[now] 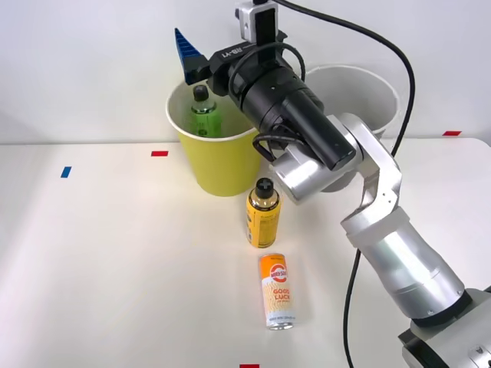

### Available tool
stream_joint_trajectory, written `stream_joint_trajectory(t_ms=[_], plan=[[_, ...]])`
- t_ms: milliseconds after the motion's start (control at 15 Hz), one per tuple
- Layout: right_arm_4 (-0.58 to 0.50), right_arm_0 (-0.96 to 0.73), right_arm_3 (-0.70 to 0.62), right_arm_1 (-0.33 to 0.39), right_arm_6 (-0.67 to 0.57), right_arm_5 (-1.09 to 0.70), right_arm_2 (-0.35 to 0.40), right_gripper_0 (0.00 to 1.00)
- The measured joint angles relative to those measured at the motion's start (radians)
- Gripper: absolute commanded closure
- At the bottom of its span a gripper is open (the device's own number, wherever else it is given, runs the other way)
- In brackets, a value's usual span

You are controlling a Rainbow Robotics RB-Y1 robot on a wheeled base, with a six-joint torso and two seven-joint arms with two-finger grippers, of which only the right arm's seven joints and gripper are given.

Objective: Put cans in the gray bin, plastic bottles in the light green bin

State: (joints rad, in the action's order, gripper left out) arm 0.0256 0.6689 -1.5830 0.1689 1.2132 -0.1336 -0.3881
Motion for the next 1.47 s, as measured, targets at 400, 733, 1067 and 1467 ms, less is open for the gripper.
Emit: stream_joint_trajectory(t_ms=[400,733,1067,1467], plan=[[0.020,-0.107,-0.267,0.099,-0.158,0.000,0.046,0.00],[0.027,-0.378,-0.536,0.190,-0.192,0.000,0.116,0.00],[0.028,-0.815,-0.827,0.261,-0.196,0.000,0.226,0.00],[0.039,-1.231,-0.982,0.281,-0.213,0.115,0.395,0.00]])
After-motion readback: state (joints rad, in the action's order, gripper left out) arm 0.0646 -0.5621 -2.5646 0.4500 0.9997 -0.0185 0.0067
